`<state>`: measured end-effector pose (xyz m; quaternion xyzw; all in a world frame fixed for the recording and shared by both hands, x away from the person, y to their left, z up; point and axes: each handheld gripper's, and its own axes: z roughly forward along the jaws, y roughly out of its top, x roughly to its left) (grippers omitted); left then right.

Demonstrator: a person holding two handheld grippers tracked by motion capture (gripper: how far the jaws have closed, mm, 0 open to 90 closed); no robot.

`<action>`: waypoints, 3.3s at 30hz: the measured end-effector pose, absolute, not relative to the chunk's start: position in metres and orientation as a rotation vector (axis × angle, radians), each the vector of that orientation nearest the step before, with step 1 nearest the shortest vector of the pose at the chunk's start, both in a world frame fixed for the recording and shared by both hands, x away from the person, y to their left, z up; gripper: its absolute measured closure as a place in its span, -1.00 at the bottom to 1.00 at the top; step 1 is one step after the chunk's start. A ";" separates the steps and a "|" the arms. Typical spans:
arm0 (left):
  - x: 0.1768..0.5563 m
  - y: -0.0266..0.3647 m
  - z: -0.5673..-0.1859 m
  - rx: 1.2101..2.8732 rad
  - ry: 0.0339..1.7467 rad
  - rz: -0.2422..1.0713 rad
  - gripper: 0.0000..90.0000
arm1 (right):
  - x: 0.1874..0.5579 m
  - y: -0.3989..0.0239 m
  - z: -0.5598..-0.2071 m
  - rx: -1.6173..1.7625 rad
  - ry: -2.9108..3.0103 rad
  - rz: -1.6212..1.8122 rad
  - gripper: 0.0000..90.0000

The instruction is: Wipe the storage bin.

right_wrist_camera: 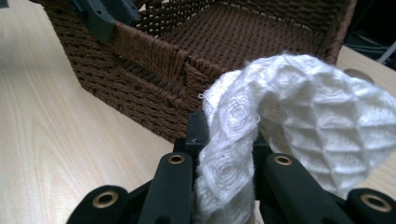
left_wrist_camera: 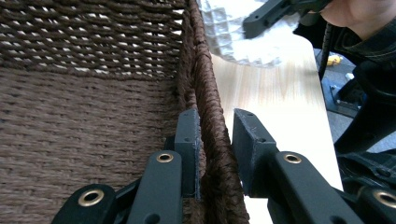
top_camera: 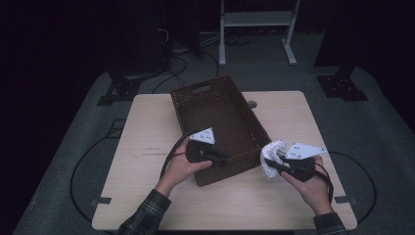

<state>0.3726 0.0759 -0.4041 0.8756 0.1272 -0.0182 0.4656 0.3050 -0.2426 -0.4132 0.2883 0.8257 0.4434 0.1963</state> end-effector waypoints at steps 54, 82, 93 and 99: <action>0.372 0.072 -0.406 2.203 0.316 -0.070 0.64 | 0.297 -0.233 -0.404 0.768 2.281 1.309 0.73; 0.372 0.072 -0.406 2.215 0.312 -0.071 0.67 | 0.318 -0.210 -0.453 0.815 2.446 1.176 0.73; 0.372 0.071 -0.406 2.215 0.313 -0.071 0.67 | 0.324 -0.200 -0.469 0.811 2.528 1.102 0.73; 0.372 0.071 -0.406 2.213 0.313 -0.070 0.67 | 0.316 -0.197 -0.456 0.763 2.503 1.157 0.73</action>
